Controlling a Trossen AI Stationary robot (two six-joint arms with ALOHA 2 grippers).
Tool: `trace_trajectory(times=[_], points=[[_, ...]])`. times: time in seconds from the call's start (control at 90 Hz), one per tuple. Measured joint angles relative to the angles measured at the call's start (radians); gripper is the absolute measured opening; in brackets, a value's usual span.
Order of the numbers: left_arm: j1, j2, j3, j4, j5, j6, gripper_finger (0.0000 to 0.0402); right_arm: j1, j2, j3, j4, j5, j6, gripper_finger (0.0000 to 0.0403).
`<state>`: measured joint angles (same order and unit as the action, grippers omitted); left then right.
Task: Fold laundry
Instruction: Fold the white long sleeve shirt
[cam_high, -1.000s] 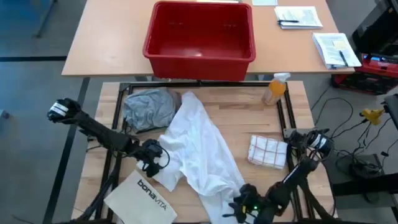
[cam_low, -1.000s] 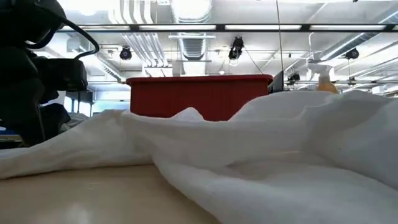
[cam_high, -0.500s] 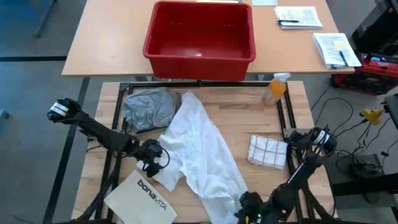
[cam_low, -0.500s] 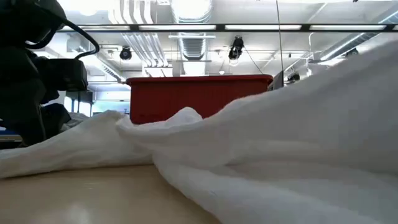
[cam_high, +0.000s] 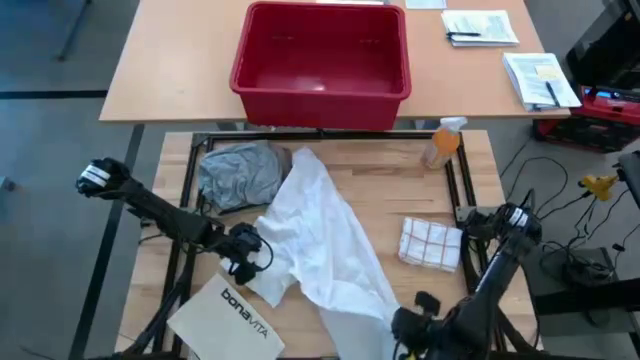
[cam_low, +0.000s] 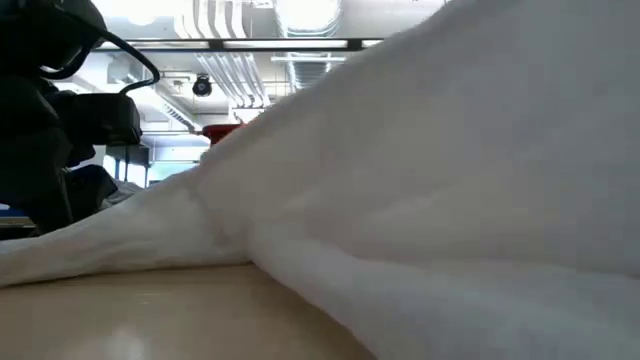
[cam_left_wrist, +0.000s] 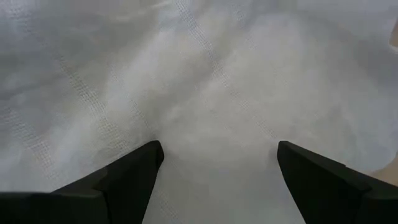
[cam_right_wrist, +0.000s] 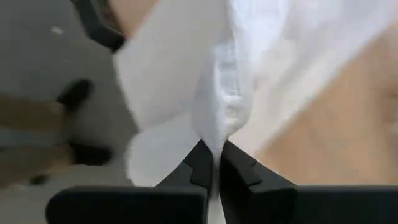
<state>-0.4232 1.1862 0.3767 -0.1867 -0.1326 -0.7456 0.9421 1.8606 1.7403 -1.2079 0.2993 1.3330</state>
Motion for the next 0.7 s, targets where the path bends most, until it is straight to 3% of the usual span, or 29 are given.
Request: trace_trajectory(times=[0.189, 0.322, 0.567, 0.7], points=[[0.000, 0.000, 0.000, 0.000, 0.000, 0.004, 0.0311, -0.007, -0.001, 0.150, -0.316, 0.006, -0.075, 0.0000], [0.000, 0.000, 0.000, 0.000, 0.000, 0.004, 0.0311, -0.021, 0.031, 0.191, -0.294, -0.013, -0.217, 0.0000], [0.000, 0.000, 0.000, 0.000, -0.013, 0.009, 0.0311, -0.020, 0.210, 0.262, -0.303, -0.036, -0.578, 0.0000], [0.000, 0.000, 0.000, 0.000, -0.015, 0.009, 0.0311, -0.001, 0.307, 0.294, -0.325, 0.008, -0.693, 0.0000]])
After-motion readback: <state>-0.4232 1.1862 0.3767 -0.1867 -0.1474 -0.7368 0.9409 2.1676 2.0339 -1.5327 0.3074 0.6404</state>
